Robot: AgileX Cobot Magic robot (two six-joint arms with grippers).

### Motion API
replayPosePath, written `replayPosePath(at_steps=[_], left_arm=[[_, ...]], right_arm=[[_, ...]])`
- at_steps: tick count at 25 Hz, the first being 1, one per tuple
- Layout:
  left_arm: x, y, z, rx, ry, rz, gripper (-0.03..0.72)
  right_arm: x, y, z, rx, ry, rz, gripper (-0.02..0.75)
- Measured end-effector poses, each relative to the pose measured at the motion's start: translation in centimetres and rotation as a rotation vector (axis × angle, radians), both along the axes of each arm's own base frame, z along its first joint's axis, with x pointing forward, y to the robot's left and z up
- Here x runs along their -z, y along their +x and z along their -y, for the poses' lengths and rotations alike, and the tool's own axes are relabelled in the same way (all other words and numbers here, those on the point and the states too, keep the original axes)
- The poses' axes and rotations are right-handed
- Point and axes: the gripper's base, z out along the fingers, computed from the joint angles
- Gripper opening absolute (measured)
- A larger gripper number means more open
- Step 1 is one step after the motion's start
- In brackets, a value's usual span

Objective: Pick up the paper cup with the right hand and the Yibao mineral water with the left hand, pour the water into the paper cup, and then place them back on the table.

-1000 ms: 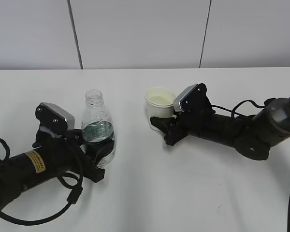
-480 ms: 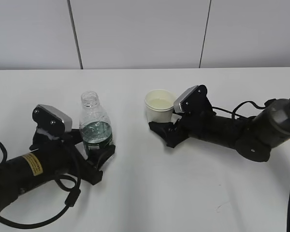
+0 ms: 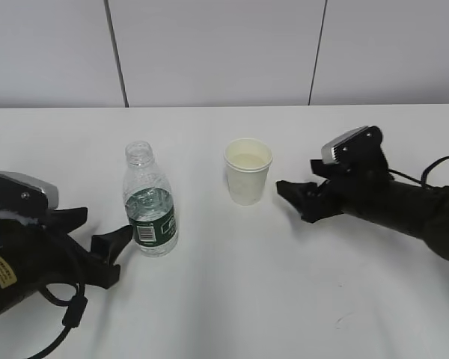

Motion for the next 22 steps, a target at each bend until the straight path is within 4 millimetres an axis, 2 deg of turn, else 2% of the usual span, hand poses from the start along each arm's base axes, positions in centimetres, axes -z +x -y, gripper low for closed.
replayPosePath(at_steps=[5,11,14,16,20,22], left_arm=[[-0.2,0.9,-2.0,-0.156,0.007,0.012,0.520],[-0.5,2.9,-5.9,-0.339,-0.001,0.037,0.520],[-1.0,4.4,-7.6,-0.394,-0.003,0.055,0.520],[-0.7,5.2,-8.2,-0.401,0.018,0.005,0.520],[-0.3,6.9,-8.1,-0.374,0.092,-0.175,0.520],[-0.9,8.0,-8.0,-0.366,0.125,-0.240,0.520]], right_arm=[[-2.2,0.4,4.1,0.176,0.014,0.025,0.660],[-2.6,0.6,8.7,0.419,0.103,-0.024,0.654],[-2.2,0.6,9.8,0.475,0.090,-0.081,0.648],[-2.1,0.8,10.0,0.488,0.066,-0.125,0.647],[-2.7,2.0,10.5,0.515,0.017,-0.224,0.647],[-3.9,2.8,10.9,0.538,-0.013,-0.258,0.647]])
